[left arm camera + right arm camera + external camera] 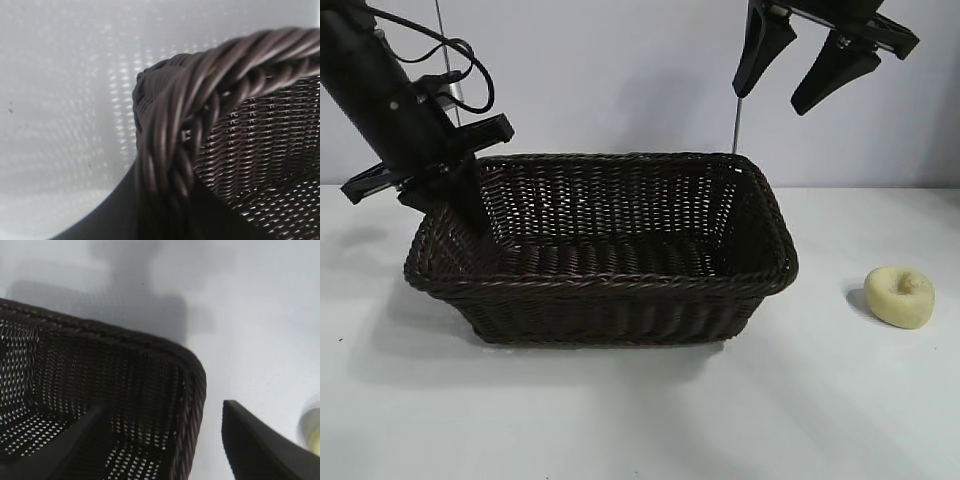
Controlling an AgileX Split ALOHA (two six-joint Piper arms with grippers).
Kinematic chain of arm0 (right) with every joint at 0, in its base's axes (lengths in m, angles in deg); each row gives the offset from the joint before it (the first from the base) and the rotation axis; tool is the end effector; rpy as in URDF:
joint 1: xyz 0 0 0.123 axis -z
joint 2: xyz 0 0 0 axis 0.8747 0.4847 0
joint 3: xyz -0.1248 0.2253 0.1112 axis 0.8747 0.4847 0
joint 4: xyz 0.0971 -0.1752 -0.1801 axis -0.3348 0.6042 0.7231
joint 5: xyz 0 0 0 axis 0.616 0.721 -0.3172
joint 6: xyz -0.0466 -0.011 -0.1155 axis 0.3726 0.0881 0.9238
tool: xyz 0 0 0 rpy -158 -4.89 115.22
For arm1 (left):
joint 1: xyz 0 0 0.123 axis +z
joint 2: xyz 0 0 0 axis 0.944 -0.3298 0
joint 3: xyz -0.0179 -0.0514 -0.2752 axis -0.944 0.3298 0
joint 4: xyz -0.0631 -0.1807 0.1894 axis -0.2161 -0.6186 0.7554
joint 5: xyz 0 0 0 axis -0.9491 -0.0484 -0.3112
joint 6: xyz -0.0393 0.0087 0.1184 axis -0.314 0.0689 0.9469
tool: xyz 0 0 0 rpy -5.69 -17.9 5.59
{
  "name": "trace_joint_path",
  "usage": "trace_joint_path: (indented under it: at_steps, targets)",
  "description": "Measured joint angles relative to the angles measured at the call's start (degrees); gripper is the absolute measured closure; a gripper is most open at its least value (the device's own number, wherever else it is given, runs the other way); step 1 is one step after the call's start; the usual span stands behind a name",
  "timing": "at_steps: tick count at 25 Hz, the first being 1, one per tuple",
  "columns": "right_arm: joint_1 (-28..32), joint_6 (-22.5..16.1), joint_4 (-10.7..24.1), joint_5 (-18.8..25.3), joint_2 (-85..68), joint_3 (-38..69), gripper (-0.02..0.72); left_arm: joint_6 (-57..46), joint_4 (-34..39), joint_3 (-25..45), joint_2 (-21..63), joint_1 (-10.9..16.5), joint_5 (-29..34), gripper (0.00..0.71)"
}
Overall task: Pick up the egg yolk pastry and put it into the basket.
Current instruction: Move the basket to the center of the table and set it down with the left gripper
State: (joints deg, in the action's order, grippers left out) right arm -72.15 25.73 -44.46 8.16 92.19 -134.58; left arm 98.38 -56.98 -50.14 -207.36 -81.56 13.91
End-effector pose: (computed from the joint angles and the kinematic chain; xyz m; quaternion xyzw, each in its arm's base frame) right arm 0.4280 0.1173 0.2693 -0.0908 0.9629 0.1548 0.2016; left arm 0.4294 -0.1328 0.1293 0.0607 0.9728 -0.2139 0.0643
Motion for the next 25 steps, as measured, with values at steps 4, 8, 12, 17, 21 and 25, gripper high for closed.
trace_joint_path:
  at_steps: [4,8,12,17,21,25]
  targets:
    - [0.0,0.0,0.0,0.0,0.0,0.0,0.239,0.0,0.0,-0.2,-1.9,-0.04,0.06,0.61]
    - [0.0,0.0,0.0,0.0,0.0,0.0,0.239,0.0,-0.06,-0.39,-2.82,-0.04,0.06,0.61]
    - [0.0,0.0,0.0,0.0,0.0,0.0,0.239,0.0,0.07,-0.39,-2.82,-0.04,0.06,0.602]
    - [0.0,0.0,0.0,0.0,0.0,0.0,0.239,0.0,-0.07,-0.39,-2.82,-0.04,0.01,0.38]
    - [0.0,0.0,0.0,0.0,0.0,0.0,0.239,0.0,-0.07,-0.39,-2.82,-0.04,0.25,0.22]
    - [0.0,0.0,0.0,0.0,0.0,0.0,0.239,0.01,1.14,-0.39,-2.46,-0.04,1.4,0.189]
